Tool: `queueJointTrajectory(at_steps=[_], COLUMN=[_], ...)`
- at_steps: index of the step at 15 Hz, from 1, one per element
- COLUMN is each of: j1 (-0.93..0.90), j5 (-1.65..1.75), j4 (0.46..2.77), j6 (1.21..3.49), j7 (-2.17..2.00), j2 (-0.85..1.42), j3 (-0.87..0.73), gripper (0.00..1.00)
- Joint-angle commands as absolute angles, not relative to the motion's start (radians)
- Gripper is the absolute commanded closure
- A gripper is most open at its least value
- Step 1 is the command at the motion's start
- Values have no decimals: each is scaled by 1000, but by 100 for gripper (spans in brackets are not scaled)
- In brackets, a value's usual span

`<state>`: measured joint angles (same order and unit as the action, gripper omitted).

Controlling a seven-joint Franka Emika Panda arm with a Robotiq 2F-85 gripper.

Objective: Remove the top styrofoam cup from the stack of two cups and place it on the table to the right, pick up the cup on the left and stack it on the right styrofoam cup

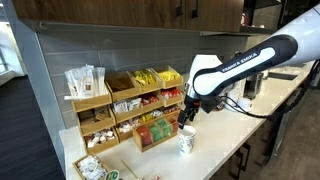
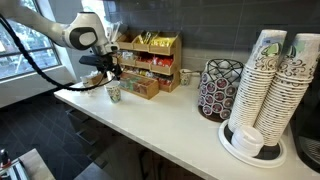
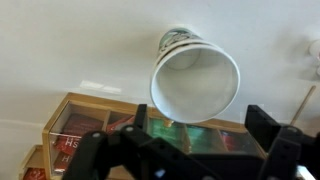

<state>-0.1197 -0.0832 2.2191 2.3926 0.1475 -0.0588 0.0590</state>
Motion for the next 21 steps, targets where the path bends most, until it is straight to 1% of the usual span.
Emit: queueJointTrajectory(at_steps=[1,3,4,5,6,7,8,9,10,12,13,14,15,16,17,18,19,20,21], j1=[-98,-91,-90,-89,-87,-86,-85,-84,-84,-82,-80,-79,-78,-77,-75,-74,-72,-71,-69], j5=[-95,-105,-108,-110,-112,-114,-116,-117,-117,-119,-118,-117,-115,-114,-108,-101,-95,-93,-86], j4=[2222,2229,2229,2226,2225,2223,2223,2222,2221,2220,2220,2220,2219,2220,2221,2221,2221,2222,2222], j6=[2380,2391,2392,2392,2393,2393,2393,2392,2391,2391,2390,2390,2387,2388,2385,2384,2378,2376,2371], j7=[201,218,225,229,234,238,241,244,245,249,247,247,242,241,235,227,222,221,216], j2=[-45,-40,-35,-29,-26,-20,-16,-13,-11,-7,-7,-8,-11,-14,-19,-22,-29,-33,-40], j3=[55,54,54,54,55,55,56,56,56,56,55,55,55,55,54,54,53,53,52], gripper=[0,0,2,11,17,32,42,48,51,59,67,67,71,79,79,82,100,95,98])
